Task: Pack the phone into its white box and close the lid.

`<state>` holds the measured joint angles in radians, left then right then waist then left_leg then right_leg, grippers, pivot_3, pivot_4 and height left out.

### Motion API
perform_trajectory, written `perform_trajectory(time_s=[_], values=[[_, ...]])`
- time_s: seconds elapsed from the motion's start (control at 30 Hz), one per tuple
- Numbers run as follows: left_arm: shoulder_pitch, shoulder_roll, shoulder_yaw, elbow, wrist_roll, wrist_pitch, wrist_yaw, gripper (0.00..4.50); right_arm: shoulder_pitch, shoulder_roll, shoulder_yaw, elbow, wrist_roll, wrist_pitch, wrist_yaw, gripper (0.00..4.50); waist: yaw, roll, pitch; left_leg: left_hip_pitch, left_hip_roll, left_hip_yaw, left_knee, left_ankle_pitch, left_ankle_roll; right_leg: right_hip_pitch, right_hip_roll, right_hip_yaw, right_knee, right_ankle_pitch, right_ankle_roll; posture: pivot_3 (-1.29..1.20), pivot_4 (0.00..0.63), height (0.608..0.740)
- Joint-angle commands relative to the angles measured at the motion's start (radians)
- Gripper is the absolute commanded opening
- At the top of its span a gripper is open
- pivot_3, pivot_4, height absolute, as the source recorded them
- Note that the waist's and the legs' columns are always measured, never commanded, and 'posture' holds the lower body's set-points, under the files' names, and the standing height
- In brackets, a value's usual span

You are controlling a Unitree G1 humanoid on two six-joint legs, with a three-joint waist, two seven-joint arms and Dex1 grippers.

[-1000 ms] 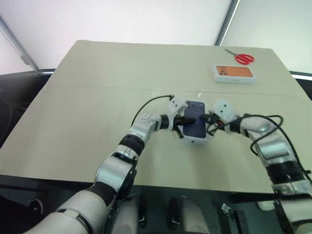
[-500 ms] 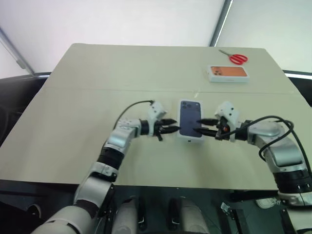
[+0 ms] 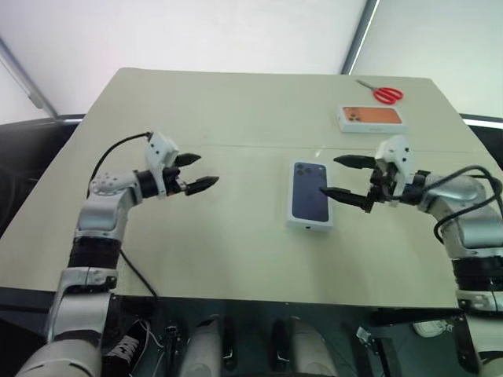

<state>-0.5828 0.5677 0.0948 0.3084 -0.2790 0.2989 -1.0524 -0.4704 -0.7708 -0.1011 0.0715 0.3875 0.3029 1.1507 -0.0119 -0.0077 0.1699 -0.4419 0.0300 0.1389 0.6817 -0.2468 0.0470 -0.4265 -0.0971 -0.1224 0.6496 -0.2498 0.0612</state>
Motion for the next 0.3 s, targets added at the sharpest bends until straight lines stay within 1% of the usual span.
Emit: perform_trajectory(time_s=[0.03, 0.17, 0.3], values=[[0.080, 0.077, 0.070, -0.099, -0.051, 0.002, -0.028, 4.44, 0.028, -0.046, -0.059, 0.022, 0.014, -0.041, 0.032, 4.44, -0.001, 0.000, 0.000, 0.000, 0.000, 0.000, 0.000, 0.000, 0.000, 0.000, 0.000, 0.000, 0.000, 0.000, 0.000, 0.00, 0.150, 0.738], [0.133, 0.098, 0.078, -0.162, -0.066, 0.038, 0.001, 4.44, 0.019, -0.047, -0.033, 0.080, -0.021, -0.095, 0.041, 4.44, 0.006, 0.000, 0.000, 0.000, 0.000, 0.000, 0.000, 0.000, 0.000, 0.000, -0.001, 0.000, 0.000, 0.000, 0.000, 0.00, 0.150, 0.738], [0.179, 0.126, 0.117, -0.214, -0.092, 0.071, 0.029, 4.44, 0.008, -0.038, -0.023, 0.101, -0.029, -0.116, 0.039, 4.44, 0.002, 0.000, 0.000, 0.000, 0.000, 0.000, 0.000, -0.001, 0.000, 0.000, -0.002, 0.000, 0.000, 0.000, 0.000, 0.00, 0.150, 0.738]])
